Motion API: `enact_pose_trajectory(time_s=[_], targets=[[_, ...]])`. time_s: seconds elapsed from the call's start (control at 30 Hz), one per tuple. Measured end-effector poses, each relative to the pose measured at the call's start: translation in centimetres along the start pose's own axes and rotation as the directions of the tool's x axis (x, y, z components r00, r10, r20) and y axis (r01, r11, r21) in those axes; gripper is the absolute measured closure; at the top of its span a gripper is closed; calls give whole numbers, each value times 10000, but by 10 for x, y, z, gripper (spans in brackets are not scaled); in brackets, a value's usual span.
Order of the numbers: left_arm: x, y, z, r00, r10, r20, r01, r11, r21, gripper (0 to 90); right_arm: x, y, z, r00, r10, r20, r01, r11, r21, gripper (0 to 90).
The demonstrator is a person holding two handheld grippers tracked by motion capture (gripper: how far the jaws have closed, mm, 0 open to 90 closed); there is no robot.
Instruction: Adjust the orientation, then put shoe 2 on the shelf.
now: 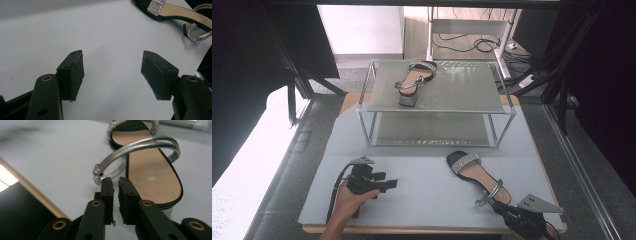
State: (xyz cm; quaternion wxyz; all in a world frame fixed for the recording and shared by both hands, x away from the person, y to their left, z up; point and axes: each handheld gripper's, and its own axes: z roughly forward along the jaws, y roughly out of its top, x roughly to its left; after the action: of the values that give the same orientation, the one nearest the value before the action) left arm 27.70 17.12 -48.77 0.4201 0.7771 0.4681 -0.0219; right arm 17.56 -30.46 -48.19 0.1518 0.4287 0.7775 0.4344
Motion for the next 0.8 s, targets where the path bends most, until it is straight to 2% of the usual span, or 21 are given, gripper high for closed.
enact_pose_trajectory(time_s=[0.03,0.1,0.17,0.23,0.27,0.33,0.47,0.5,0.57,0.6,0.7,0.73,0.8], targets=[[0,0,0,10000,12,7,-12,10000,-3,352,1,1,-10,10000,-3,-85,1,9998,-219,736],[0,1,-1,10000,-3,2,3,10000,-1,352,0,2,-13,10000,-51,-18,50,9994,-351,711],[-1,2,-4,9999,19,116,-18,10000,-55,350,-4,11,-21,9999,-74,114,82,9977,-674,610],[-2,2,-5,9999,42,139,-40,9999,-114,348,-5,15,-22,9999,-108,109,115,9977,-669,576],[-3,3,-6,9999,19,143,-17,9998,-185,348,-6,27,-21,9996,-234,140,243,9974,-685,532],[-3,3,-7,9998,26,193,-23,9999,-171,348,-7,31,-20,9996,-274,97,280,9976,-637,518],[-4,2,-5,9998,40,183,-38,9999,-110,346,-17,61,-5,9987,-460,-231,464,9988,163,455],[-4,2,-5,9998,33,184,-31,9999,-108,346,-17,61,-5,9987,-460,-231,464,9988,163,455],[-4,2,-6,9998,62,167,-60,9999,-124,346,-26,78,6,9989,-386,-267,404,9967,710,441],[-3,2,-7,9998,76,167,-74,9999,-138,346,-26,78,6,9989,-386,-267,404,9967,710,441],[-2,1,-8,9999,64,145,-62,9999,-143,346,-31,92,18,9990,-345,-284,377,9917,1228,421],[-2,1,-8,9999,63,147,-61,9999,-139,345,-33,99,25,9989,-345,-302,391,9855,1652,402],[-3,0,-8,9998,106,137,-105,9999,-104,345,-34,102,29,9989,-375,-277,419,9821,1835,392]])
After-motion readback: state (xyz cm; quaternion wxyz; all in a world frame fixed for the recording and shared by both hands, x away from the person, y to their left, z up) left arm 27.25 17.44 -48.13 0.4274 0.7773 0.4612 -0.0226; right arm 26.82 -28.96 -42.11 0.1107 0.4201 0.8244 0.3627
